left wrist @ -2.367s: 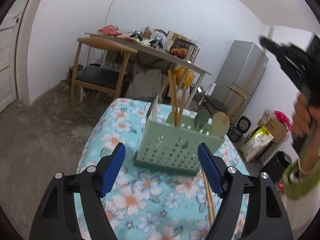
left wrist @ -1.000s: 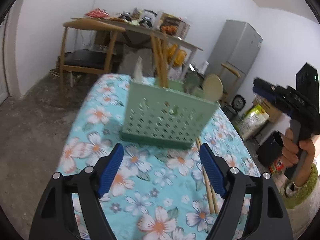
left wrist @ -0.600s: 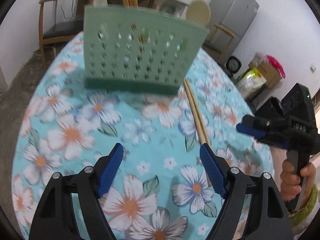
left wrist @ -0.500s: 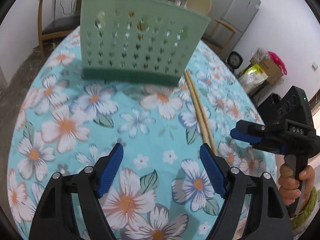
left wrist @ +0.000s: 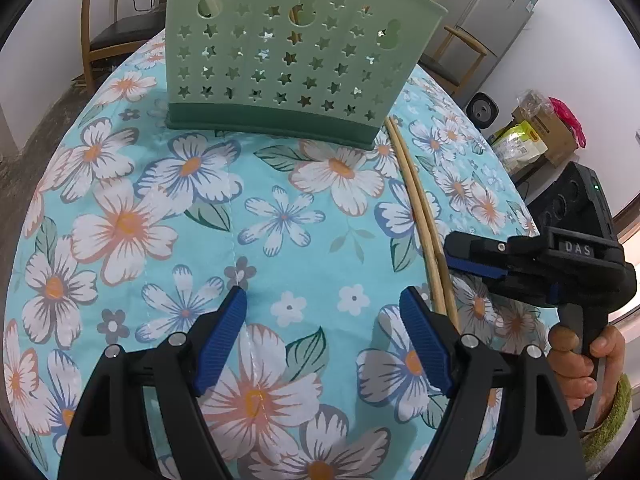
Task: Organize utensils
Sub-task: 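Move both grippers back to the chopsticks and close the right gripper on one, then close the left gripper on another wooden chopstick while the right holds its chopstick, then lift both chopsticks and carry them toward the green holder, then lower the left gripper's chopstick into the green holder, then open the left gripper to release its chopstick into the holder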
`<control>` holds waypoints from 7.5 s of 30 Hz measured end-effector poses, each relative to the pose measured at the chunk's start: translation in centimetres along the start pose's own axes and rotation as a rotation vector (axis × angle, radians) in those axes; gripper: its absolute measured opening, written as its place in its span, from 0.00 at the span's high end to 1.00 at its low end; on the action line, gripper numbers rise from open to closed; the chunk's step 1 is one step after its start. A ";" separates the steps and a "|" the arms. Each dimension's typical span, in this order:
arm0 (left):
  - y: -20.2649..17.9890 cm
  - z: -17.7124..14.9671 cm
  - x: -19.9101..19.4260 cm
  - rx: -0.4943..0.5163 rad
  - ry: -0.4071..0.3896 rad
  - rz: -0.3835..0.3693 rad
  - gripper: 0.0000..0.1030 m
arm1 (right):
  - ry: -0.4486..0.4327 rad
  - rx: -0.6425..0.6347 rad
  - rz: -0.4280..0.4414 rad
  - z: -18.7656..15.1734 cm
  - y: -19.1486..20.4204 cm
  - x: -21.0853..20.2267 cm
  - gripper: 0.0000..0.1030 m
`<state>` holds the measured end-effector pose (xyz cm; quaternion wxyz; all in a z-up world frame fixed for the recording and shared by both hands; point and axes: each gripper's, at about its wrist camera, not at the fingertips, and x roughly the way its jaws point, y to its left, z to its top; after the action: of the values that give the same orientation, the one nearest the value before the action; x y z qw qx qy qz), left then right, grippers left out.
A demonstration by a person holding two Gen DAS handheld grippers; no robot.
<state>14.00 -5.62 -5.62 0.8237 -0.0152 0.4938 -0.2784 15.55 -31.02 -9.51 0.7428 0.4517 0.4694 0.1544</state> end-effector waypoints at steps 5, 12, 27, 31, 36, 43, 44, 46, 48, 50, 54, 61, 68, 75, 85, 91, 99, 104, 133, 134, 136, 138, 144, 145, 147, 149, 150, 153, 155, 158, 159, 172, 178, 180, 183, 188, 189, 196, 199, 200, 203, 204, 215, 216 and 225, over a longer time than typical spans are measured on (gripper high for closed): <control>0.1 0.0 -0.1 -0.002 0.002 -0.002 0.26 | -0.004 0.032 0.008 0.1 -0.9 0.0 0.92; 0.0 0.1 0.0 0.001 0.002 0.003 0.26 | -0.005 0.048 0.019 0.2 -1.2 0.0 0.92; -0.2 0.3 -0.1 0.006 -0.010 0.001 0.26 | -0.058 0.066 -0.004 -0.3 -2.6 -2.9 0.96; -0.8 0.7 -0.3 0.023 -0.023 -0.024 0.26 | -0.083 0.072 -0.035 -1.0 -3.4 -4.8 0.96; -2.5 1.2 0.1 0.055 -0.021 -0.096 0.27 | -0.128 0.098 -0.067 -2.1 -4.8 -7.4 0.95; -6.2 1.7 2.1 0.159 0.016 -0.157 0.52 | -0.138 0.097 -0.085 -2.6 -5.3 -8.1 0.95; -6.5 1.7 2.5 0.167 0.028 -0.146 0.56 | -0.138 0.092 -0.091 -2.6 -5.2 -8.1 0.95; -6.8 1.7 3.3 0.176 0.048 -0.129 0.69 | -0.139 0.089 -0.094 -2.5 -4.9 -7.7 0.95; -6.9 1.7 3.9 0.177 0.055 -0.098 0.78 | -0.141 0.090 -0.092 -2.6 -4.9 -7.7 0.95; -6.8 1.6 4.1 0.169 0.053 -0.081 0.88 | -0.143 0.089 -0.092 -2.6 -4.8 -7.6 0.95; -6.4 1.4 3.8 0.155 0.053 -0.064 0.94 | -0.144 0.081 -0.099 -2.6 -4.5 -7.4 0.95; -5.1 -0.2 1.6 0.126 0.082 -0.064 0.94 | -0.138 0.064 -0.112 -2.4 -4.0 -7.2 0.95; -2.2 -3.0 -1.4 0.063 0.116 -0.044 0.94 | -0.134 0.056 -0.115 -2.2 -3.8 -7.0 0.95; 1.0 -4.9 -3.6 -0.062 0.102 0.005 0.94 | -0.118 0.033 -0.132 -2.3 -3.1 -6.5 0.95; 1.5 -5.3 -3.7 -0.112 0.138 0.001 0.92 | -0.028 -0.051 -0.186 -3.8 -1.2 -5.5 0.95; 1.3 -4.3 -3.7 -0.075 0.130 -0.002 0.69 | -0.013 -0.077 -0.204 -3.6 -0.4 -5.0 0.80; 1.7 -2.5 -2.2 -0.045 0.099 0.027 0.67 | -0.019 -0.149 -0.269 -2.3 1.1 -3.8 0.75; 2.1 -0.4 -1.0 -0.040 0.085 0.040 0.67 | -0.027 -0.165 -0.282 -0.7 1.1 -3.2 0.75; 0.9 6.1 3.0 0.000 -0.033 0.209 0.94 | -0.139 -0.175 -0.322 4.8 2.0 -1.4 0.95; 0.7 6.1 2.8 0.004 -0.036 0.213 0.94 | -0.142 -0.176 -0.317 4.8 2.1 -1.6 0.95; 0.3 6.1 2.3 0.013 -0.048 0.222 0.94 | -0.153 -0.183 -0.308 4.4 2.3 -2.3 0.95; -0.3 6.1 1.8 0.025 -0.061 0.230 0.94 | -0.162 -0.189 -0.296 4.2 2.7 -3.1 0.95; -1.5 5.8 -0.4 0.054 -0.101 0.236 0.94 | -0.194 -0.215 -0.267 3.7 4.2 -5.1 0.95; -1.7 5.8 -0.8 0.057 -0.107 0.235 0.94 | -0.199 -0.219 -0.262 3.4 4.4 -5.5 0.95; -2.1 5.7 -1.5 0.064 -0.121 0.236 0.94 | -0.209 -0.230 -0.253 3.2 5.0 -5.9 0.95; -2.5 5.7 -2.0 0.073 -0.133 0.240 0.94 | -0.219 -0.240 -0.245 2.8 5.6 -6.4 0.95; -2.7 5.6 -2.4 0.078 -0.140 0.242 0.94 | -0.224 -0.246 -0.240 2.6 5.9 -6.7 0.95; -3.1 5.6 -3.3 0.092 -0.157 0.248 0.94 | -0.237 -0.262 -0.229 2.1 6.6 -7.5 0.95; -3.3 5.6 -3.5 0.099 -0.165 0.250 0.94 | -0.244 -0.272 -0.222 1.8 7.2 -8.0 0.95; -3.7 5.5 -4.1 0.107 -0.176 0.253 0.94 | -0.252 -0.283 -0.216 1.7 7.8 -8.2 0.95; -3.8 5.5 -4.2 0.110 -0.180 0.254 0.94 | -0.255 -0.288 -0.213 1.6 8.0 -8.4 0.95; -4.3 5.1 -5.1 0.119 -0.199 0.259 0.94 | -0.278 -0.322 -0.186 1.0 9.3 -9.3 0.96; -3.8 5.8 -8.2 0.098 -0.280 0.191 0.94 | -0.295 -0.338 -0.169 0.8 9.9 -10.2 0.96; -3.6 6.6 -9.9 0.090 -0.322 0.175 0.94 | -0.302 -0.337 -0.164 0.7 9.9 -10.4 0.96; -3.4 7.8 -12.5 0.084 -0.383 0.157 0.94 | -0.306 -0.330 -0.158 0.7 9.8 -10.7 0.96; -2.9 10.9 -17.7 0.063 -0.506 0.093 0.94 | -0.310 -0.314 -0.155 0.9 9.3 -10.9 0.96; -2.7 11.5 -18.6 0.058 -0.531 0.078 0.94 | -0.311 -0.311 -0.154 0.9 9.3 -11.0 0.96; -2.3 15.6 -22.5 0.029 -0.639 -0.001 0.94 | -0.316 -0.296 -0.158 1.0 8.9 -11.3 0.96; -2.2 17.0 -23.2 0.022 -0.681 -0.002 0.94 | -0.316 -0.290 -0.160 1.1 8.7 -11.4 0.96; -2.1 17.5 -23.2 0.017 -0.686 -0.005 0.94 | -0.316 -0.288 -0.161 1.1 8.7 -11.5 0.96; -1.8 18.7 -23.0 0.008 -0.696 -0.008 0.94 | -0.317 -0.283 -0.163 1.2 8.5 -11.6 0.96; -1.8 19.3 -22.9 0.006 -0.700 -0.006 0.95 | -0.316 -0.282 -0.164 1.3 8.5 -11.6 0.96; -0.9 22.3 -19.1 0.010 -0.728 0.045 0.95 | -0.308 -0.270 -0.159 1.8 7.9 -11.2 0.96; -0.8 22.1 -18.3 0.011 -0.724 0.049 0.94 | -0.306 -0.268 -0.160 1.9 7.8 -11.1 0.96; 2.5 20.6 -12.7 -0.076 -0.584 0.020 0.94 | -0.296 -0.273 -0.163 2.0 7.8 -10.9 0.96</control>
<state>27.51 -2.67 14.43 0.9325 -0.1207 0.2461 -0.2354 13.16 -34.95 3.27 0.8679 0.3253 0.3650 0.0878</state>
